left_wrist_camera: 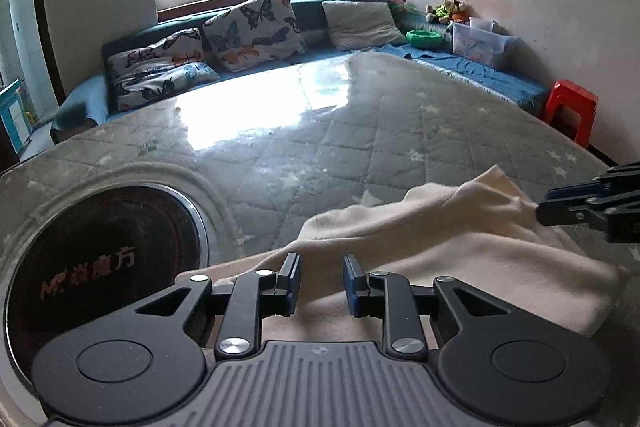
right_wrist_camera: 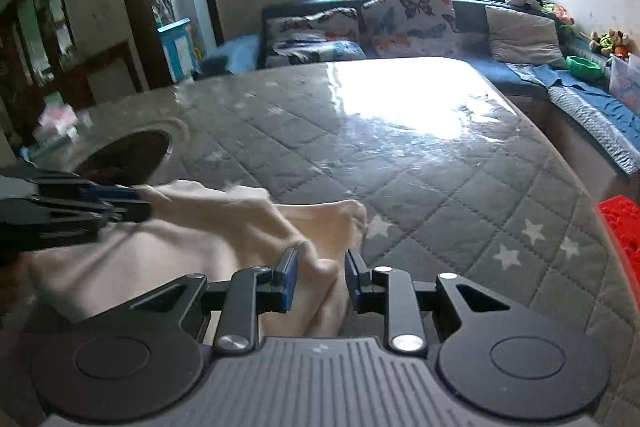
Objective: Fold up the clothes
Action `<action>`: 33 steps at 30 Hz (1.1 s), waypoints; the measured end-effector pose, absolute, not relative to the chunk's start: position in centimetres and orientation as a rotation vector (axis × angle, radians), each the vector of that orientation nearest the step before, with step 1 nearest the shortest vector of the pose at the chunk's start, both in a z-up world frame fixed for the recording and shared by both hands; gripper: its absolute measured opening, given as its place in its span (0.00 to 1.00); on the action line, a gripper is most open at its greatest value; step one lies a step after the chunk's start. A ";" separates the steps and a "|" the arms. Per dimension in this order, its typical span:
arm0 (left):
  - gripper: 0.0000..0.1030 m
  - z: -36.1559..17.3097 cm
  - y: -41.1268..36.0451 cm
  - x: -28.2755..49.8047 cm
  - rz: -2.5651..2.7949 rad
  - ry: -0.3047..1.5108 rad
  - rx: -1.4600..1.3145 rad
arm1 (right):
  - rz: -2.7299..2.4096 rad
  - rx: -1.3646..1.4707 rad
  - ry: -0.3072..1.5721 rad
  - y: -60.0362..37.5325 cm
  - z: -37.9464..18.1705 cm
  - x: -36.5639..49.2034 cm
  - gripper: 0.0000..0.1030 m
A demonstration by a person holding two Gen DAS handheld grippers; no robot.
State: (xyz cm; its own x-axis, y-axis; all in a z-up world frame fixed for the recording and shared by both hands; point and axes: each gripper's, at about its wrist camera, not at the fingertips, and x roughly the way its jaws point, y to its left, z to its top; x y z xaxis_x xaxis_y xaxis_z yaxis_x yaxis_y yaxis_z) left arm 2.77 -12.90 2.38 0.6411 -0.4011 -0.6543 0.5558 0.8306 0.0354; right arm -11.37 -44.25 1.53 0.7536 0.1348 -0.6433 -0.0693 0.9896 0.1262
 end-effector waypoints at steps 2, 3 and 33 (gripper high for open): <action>0.25 2.2 -12.9 2.9 -0.549 0.685 0.237 | 0.121 0.065 0.712 -43.9 1.4 -11.3 0.24; 0.25 2.2 -12.9 2.9 -0.548 0.686 0.232 | 0.124 0.049 0.714 -43.7 1.2 -11.2 0.24; 0.34 3.3 -12.6 3.7 -0.540 0.676 0.163 | 0.237 -0.029 0.688 -40.2 3.2 -6.8 0.09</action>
State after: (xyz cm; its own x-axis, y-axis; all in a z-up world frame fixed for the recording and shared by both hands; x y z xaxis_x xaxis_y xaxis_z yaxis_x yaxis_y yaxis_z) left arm 3.67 -12.61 3.26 0.6490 -0.4215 -0.6334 0.5245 0.8509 -0.0287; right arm -6.79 -40.22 3.22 0.7466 0.2071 -0.6322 -0.2259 0.9728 0.0519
